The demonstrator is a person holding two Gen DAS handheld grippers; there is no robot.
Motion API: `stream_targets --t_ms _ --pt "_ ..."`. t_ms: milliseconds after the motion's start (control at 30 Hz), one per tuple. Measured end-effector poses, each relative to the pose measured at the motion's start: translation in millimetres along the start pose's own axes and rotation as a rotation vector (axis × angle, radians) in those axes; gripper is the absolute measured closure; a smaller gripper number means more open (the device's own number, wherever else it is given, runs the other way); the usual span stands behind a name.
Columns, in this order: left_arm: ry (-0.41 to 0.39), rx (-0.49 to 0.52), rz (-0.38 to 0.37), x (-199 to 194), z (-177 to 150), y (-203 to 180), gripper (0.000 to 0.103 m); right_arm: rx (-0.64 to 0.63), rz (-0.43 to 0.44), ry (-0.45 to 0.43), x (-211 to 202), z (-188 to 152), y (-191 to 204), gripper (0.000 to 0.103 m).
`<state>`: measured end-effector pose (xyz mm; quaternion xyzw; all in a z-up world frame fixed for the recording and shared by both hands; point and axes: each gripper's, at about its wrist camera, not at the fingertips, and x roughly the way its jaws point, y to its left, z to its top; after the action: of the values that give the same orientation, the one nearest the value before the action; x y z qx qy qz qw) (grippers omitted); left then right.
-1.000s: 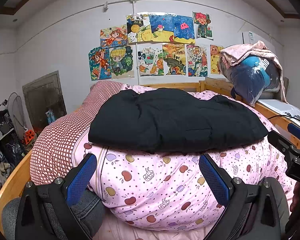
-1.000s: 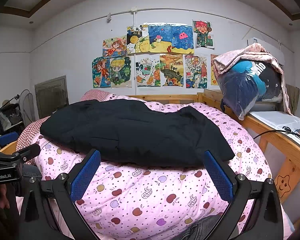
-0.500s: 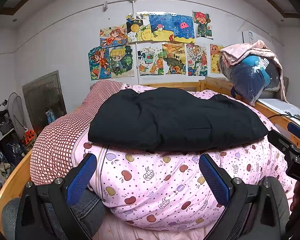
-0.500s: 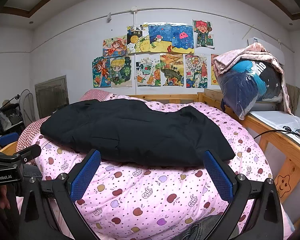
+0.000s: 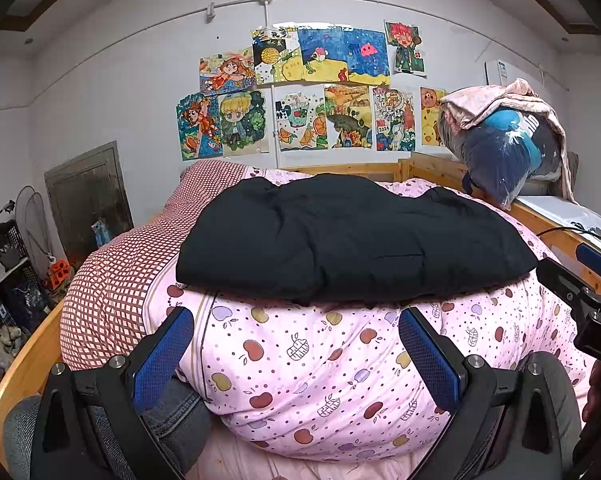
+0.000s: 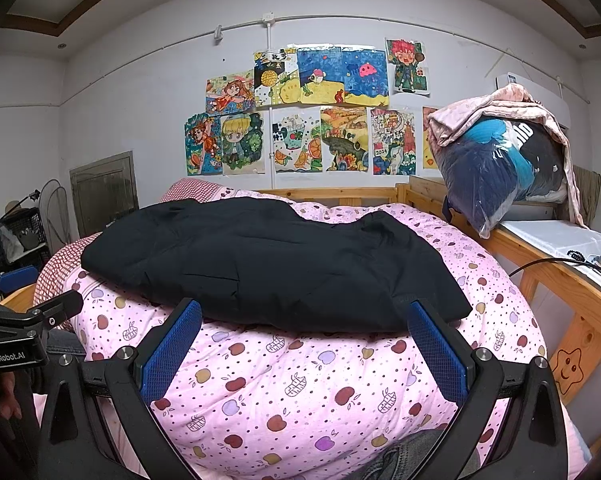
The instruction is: Fold large clothes
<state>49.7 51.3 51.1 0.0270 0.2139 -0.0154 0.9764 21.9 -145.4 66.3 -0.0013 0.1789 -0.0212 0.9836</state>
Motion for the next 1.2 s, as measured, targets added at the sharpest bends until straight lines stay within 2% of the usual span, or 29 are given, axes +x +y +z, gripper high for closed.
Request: stream_targets --t_ms 1200 --pt "0.002 0.003 -0.001 0.6 1.7 0.7 0.0 0.004 0.0 0.001 2.1 -3.0 2.0 0.002"
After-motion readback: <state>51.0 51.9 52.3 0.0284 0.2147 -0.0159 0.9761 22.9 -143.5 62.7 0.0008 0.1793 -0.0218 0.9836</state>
